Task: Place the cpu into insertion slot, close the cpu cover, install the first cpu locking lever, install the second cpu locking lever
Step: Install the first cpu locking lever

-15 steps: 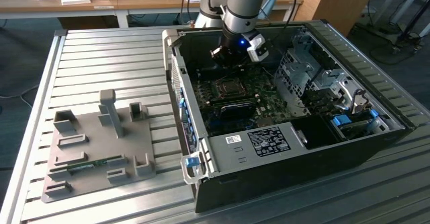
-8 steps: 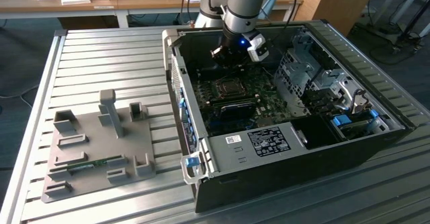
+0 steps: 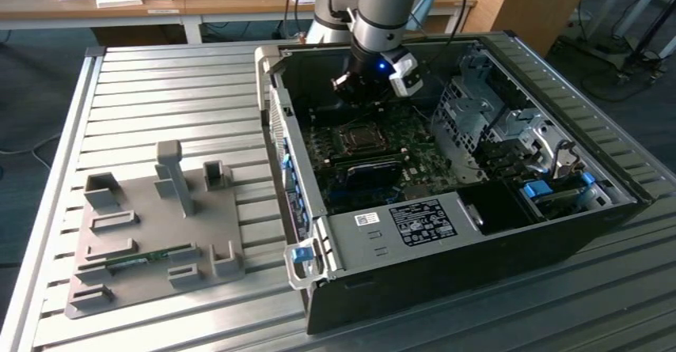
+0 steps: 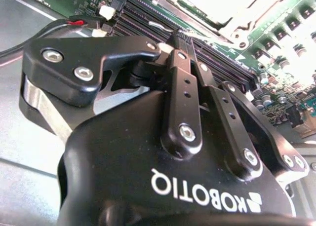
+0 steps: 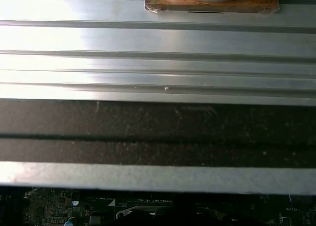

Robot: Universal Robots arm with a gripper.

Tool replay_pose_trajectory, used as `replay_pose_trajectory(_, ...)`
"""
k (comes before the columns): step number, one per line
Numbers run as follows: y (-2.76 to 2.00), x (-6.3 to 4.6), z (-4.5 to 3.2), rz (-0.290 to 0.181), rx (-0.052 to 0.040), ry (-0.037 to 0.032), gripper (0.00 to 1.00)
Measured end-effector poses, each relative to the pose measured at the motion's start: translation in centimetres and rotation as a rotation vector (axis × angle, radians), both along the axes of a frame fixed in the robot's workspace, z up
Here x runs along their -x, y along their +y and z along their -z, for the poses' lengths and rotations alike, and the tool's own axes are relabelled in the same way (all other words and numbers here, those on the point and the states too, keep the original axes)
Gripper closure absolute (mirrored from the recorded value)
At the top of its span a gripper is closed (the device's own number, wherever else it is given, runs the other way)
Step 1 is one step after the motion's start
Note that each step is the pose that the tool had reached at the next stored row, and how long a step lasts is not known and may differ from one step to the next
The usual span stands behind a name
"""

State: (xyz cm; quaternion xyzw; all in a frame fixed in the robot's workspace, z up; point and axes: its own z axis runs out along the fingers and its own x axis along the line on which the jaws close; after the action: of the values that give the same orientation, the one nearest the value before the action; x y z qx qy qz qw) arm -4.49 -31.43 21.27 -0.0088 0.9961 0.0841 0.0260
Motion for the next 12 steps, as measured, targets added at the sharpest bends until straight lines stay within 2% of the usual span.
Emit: replay_pose_trajectory(12,0.0,-0.16,0.64,0.0,0.0038,0.0001,0.89)
